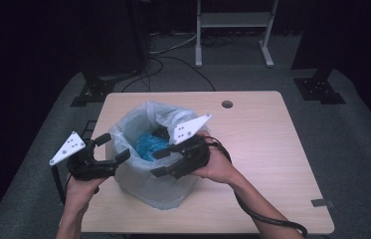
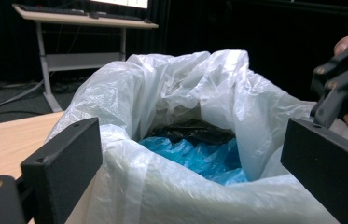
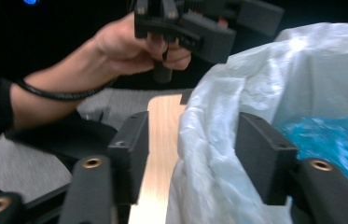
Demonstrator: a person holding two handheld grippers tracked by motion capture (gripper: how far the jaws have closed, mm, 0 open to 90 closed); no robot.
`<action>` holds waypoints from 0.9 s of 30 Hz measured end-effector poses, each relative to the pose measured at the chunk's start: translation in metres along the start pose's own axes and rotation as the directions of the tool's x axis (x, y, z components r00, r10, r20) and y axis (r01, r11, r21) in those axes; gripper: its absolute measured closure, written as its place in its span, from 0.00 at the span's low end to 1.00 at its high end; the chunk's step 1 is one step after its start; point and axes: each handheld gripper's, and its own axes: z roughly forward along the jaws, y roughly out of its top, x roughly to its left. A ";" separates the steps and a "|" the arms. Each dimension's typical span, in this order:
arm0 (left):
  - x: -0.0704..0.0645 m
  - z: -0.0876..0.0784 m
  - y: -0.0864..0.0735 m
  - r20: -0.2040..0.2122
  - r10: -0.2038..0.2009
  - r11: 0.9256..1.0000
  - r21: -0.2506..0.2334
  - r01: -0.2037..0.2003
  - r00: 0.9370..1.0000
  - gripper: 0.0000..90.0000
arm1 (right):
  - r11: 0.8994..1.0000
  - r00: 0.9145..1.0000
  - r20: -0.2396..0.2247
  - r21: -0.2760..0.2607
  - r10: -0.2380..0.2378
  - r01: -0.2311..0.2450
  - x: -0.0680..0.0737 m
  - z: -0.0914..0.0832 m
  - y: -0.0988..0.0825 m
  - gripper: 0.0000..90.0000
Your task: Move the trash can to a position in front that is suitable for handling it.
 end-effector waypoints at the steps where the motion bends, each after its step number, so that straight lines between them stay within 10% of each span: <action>1: 0.001 0.002 0.001 -0.006 -0.002 1.000 0.007 0.002 1.000 0.05 | 1.000 1.000 0.016 -0.021 0.021 -0.021 -0.002 -0.006 -0.002 0.44; 12: 0.024 0.016 0.010 -0.068 -0.027 0.998 0.057 0.031 0.997 0.07 | 0.983 0.967 0.209 -0.135 0.147 -0.120 -0.022 -0.053 -0.015 0.35; 27: 0.040 0.025 0.010 -0.076 -0.049 0.989 0.137 0.059 0.996 0.30 | 0.936 0.863 0.379 -0.238 0.335 -0.259 -0.060 -0.083 -0.032 0.29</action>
